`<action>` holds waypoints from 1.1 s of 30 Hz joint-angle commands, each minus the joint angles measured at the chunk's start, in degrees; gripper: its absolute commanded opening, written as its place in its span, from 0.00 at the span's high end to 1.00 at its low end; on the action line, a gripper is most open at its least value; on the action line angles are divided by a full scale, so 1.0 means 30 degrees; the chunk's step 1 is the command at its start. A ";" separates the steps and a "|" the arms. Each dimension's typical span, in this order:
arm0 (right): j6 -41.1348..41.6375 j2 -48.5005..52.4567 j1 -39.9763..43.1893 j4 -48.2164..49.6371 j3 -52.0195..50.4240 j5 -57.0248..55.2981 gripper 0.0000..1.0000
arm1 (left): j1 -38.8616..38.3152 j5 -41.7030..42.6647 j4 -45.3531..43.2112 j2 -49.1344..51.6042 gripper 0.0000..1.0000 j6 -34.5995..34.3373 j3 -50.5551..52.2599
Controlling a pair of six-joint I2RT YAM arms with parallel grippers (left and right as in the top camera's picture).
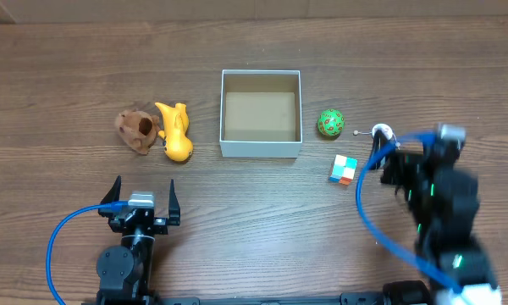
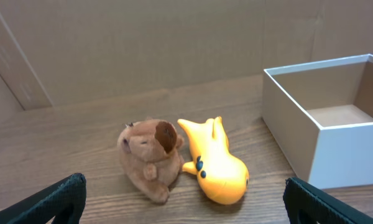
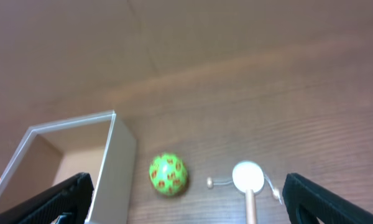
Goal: Pack container
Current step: 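Reach the right gripper forward to the colorful 2x2 cube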
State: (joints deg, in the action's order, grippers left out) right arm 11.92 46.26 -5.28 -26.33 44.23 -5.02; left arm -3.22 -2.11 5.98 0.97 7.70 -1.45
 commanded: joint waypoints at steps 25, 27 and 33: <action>0.1923 1.5395 -0.0124 -1.1642 1.0754 0.2368 0.00 | 0.0146 0.0219 -0.0066 -0.0095 0.00 0.0299 0.0131; 0.1931 1.5395 -0.0240 -1.1606 1.0440 0.2353 0.00 | 0.0146 0.0219 -0.0066 -0.0095 0.00 0.0299 0.0131; 0.2120 1.5395 -0.1370 -0.9938 0.8204 0.2273 0.01 | 0.0146 0.0219 -0.0066 -0.0095 0.00 0.0299 0.0131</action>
State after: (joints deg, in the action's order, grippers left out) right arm 16.99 92.86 -6.98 -58.65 73.23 2.11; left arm -3.22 -2.11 6.00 0.97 7.73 -1.41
